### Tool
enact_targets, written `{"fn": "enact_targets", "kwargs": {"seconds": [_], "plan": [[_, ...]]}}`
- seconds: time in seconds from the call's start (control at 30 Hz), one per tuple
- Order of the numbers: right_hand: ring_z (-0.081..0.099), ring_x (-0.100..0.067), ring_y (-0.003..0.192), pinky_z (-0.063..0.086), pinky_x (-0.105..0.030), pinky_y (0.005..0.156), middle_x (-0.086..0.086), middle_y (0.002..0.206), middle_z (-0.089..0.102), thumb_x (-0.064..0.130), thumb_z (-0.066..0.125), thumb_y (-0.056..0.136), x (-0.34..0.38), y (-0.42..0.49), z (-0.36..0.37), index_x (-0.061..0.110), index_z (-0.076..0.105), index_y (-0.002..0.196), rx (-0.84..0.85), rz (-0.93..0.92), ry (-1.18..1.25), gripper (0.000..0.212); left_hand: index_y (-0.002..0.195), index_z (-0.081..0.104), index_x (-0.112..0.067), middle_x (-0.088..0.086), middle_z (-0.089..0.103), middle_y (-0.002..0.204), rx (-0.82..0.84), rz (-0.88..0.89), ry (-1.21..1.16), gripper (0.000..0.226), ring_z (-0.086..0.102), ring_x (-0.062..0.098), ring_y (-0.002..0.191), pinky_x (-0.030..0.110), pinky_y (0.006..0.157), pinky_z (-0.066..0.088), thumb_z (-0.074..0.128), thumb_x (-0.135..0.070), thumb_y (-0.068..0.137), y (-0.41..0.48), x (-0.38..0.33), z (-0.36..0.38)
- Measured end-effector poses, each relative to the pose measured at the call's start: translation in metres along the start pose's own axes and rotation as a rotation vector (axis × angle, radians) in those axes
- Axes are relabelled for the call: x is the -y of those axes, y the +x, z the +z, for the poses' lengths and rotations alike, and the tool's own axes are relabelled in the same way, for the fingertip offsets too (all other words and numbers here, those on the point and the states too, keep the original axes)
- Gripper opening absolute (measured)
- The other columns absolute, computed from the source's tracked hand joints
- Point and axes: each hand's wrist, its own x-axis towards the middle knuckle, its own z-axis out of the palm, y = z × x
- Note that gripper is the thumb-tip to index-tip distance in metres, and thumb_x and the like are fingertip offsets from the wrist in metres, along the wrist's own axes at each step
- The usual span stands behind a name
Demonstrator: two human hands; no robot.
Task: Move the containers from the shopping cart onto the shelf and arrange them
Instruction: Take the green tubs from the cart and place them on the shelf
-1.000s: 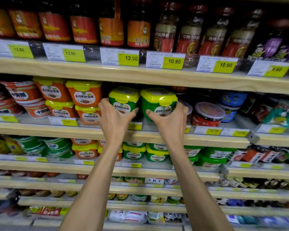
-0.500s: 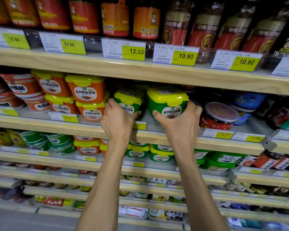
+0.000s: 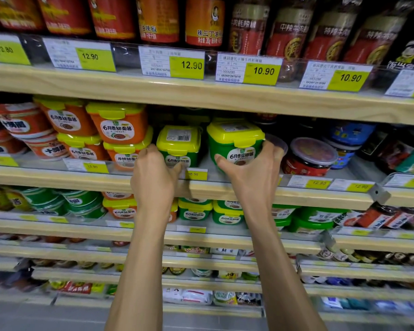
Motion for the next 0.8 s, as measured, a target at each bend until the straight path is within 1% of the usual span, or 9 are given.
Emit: {"fn": "enact_targets", "kwargs": {"seconds": [0.1,0.17,0.23,0.3,0.37,0.43,0.53,0.7,0.8], "plan": [[0.054,-0.025,0.107,0.035,-0.025,0.080,-0.005,0.124,0.045,0.051,0.088,0.064,0.001,-0.003,0.009,0.007,0.050,0.129,-0.010,0.034,-0.009,0.087,0.127,0.053,-0.003,0.019,0.060,0.118,-0.004,0.128,0.041,0.062,0.058,0.041,0.109,0.047,0.072,0.050,0.079,-0.037,0.082,-0.015,0.019,-0.019],[0.054,-0.026,0.107,0.034,-0.026,0.080,-0.007,0.126,0.044,0.050,0.088,0.065,0.003,-0.005,0.017,0.006,0.049,0.129,-0.017,0.055,-0.012,0.087,0.129,0.053,-0.005,0.019,0.061,0.117,0.008,0.209,0.105,0.062,0.057,0.041,0.107,0.046,0.067,0.050,0.078,-0.036,0.082,-0.024,0.037,-0.030],[0.054,-0.025,0.104,0.030,-0.024,0.078,-0.007,0.127,0.043,0.049,0.087,0.066,0.006,-0.007,0.024,0.004,0.048,0.129,-0.022,0.081,-0.003,0.087,0.130,0.054,-0.008,0.018,0.062,0.115,0.069,0.254,0.183,0.063,0.058,0.041,0.105,0.044,0.063,0.050,0.078,-0.039,0.081,-0.031,0.058,-0.038],[0.052,-0.024,0.097,0.023,-0.018,0.069,-0.009,0.127,0.043,0.048,0.087,0.067,0.009,-0.007,0.033,0.002,0.047,0.129,-0.034,0.107,0.003,0.086,0.131,0.055,-0.008,0.017,0.064,0.114,0.161,0.264,0.260,0.066,0.058,0.041,0.105,0.044,0.065,0.051,0.078,-0.043,0.080,-0.039,0.079,-0.044],[0.054,-0.028,0.099,0.022,-0.019,0.066,-0.011,0.127,0.042,0.047,0.087,0.068,0.014,-0.006,0.041,0.001,0.046,0.127,-0.056,0.128,-0.006,0.084,0.133,0.055,-0.009,0.014,0.065,0.116,0.247,0.258,0.305,0.066,0.058,0.039,0.109,0.045,0.068,0.052,0.077,-0.044,0.081,-0.048,0.099,-0.048],[0.055,-0.034,0.103,0.028,-0.025,0.070,-0.013,0.129,0.042,0.046,0.087,0.069,0.017,-0.005,0.050,0.000,0.046,0.127,-0.078,0.136,-0.023,0.085,0.136,0.054,-0.013,0.009,0.064,0.120,0.326,0.248,0.330,0.065,0.057,0.035,0.113,0.045,0.074,0.053,0.073,-0.047,0.084,-0.058,0.117,-0.052],[0.057,-0.040,0.101,0.034,-0.034,0.073,-0.016,0.130,0.042,0.045,0.087,0.070,0.018,-0.003,0.062,-0.002,0.045,0.128,-0.099,0.131,-0.079,0.086,0.140,0.050,-0.019,0.003,0.061,0.125,0.412,0.239,0.351,0.066,0.055,0.028,0.119,0.041,0.079,0.052,0.065,-0.056,0.087,-0.072,0.137,-0.056],[0.061,-0.044,0.094,0.032,-0.033,0.067,-0.019,0.130,0.044,0.045,0.085,0.071,0.021,-0.006,0.071,-0.002,0.045,0.127,-0.111,0.135,-0.222,0.084,0.145,0.043,-0.024,-0.003,0.059,0.129,0.524,0.251,0.355,0.064,0.053,0.021,0.123,0.034,0.087,0.049,0.054,-0.058,0.093,-0.086,0.156,-0.057],[0.063,-0.041,0.099,0.033,-0.033,0.067,-0.017,0.130,0.045,0.052,0.084,0.070,0.023,-0.005,0.072,0.000,0.045,0.129,-0.084,0.152,-0.304,0.087,0.143,0.044,-0.025,-0.003,0.059,0.129,0.545,0.269,0.359,0.061,0.053,0.021,0.122,0.033,0.087,0.049,0.054,-0.058,0.093,-0.088,0.160,-0.056]]}}
